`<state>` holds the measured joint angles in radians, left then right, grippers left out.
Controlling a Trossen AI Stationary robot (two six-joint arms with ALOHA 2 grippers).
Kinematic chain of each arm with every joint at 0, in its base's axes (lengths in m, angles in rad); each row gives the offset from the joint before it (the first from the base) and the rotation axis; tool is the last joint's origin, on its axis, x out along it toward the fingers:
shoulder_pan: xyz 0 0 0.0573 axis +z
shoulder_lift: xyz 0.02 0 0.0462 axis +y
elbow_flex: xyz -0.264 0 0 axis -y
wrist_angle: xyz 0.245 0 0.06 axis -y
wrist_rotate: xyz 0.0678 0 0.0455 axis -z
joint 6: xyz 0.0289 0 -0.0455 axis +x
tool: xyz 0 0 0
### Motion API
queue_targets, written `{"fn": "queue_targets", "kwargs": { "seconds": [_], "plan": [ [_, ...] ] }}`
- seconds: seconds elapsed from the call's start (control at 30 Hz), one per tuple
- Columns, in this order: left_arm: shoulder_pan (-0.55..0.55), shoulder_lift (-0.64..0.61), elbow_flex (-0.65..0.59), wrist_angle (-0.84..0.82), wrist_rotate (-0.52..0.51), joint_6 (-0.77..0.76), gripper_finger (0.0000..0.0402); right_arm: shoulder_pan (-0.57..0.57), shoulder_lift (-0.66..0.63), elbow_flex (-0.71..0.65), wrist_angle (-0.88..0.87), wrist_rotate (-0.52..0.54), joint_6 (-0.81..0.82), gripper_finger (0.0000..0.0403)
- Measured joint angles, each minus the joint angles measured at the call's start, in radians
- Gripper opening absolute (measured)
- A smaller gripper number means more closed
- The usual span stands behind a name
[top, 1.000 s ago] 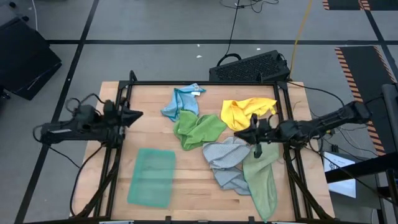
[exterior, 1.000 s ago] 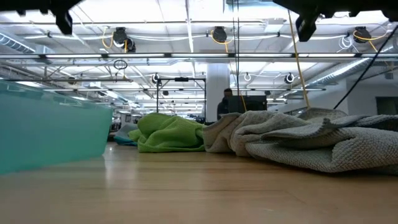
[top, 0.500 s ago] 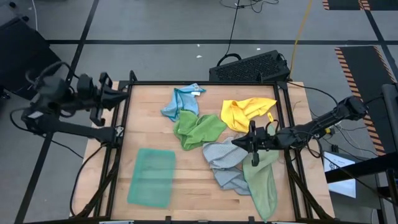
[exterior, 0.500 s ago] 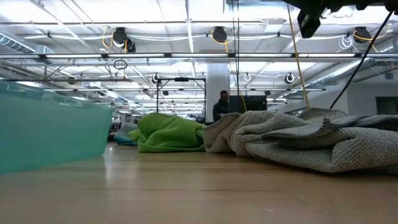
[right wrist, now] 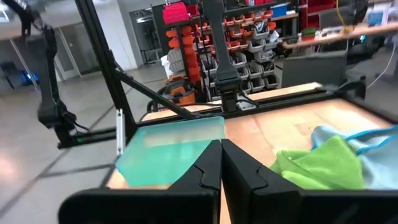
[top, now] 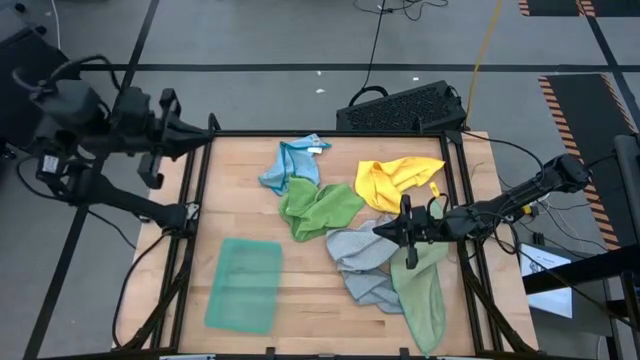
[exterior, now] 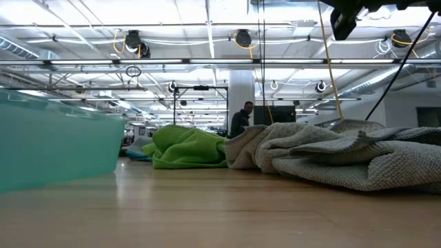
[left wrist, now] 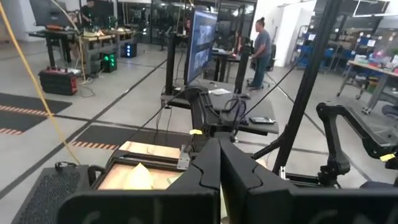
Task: Fold microfiber towels
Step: Fold the blue microfiber cloth
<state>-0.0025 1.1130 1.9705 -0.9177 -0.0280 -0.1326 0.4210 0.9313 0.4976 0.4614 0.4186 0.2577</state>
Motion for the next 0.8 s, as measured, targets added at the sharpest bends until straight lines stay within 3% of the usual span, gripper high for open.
{"fn": "queue_targets", "kwargs": {
  "seconds": [0.23,0.4,0.8],
  "plan": [
    [0.0,0.101,0.043,-0.021,-0.01,-0.048,0.0002,0.0,-0.041,0.0,-0.056,-0.105,0.127,0.0],
    [-0.016,0.15,0.043,-0.016,-0.031,-0.147,0.0002,0.0,-0.092,0.001,-0.097,-0.118,0.182,0.0],
    [-0.107,0.243,0.043,0.088,-0.191,-0.161,0.0003,0.0,-0.288,0.001,-0.216,-0.263,0.303,0.0]
  ]
}}
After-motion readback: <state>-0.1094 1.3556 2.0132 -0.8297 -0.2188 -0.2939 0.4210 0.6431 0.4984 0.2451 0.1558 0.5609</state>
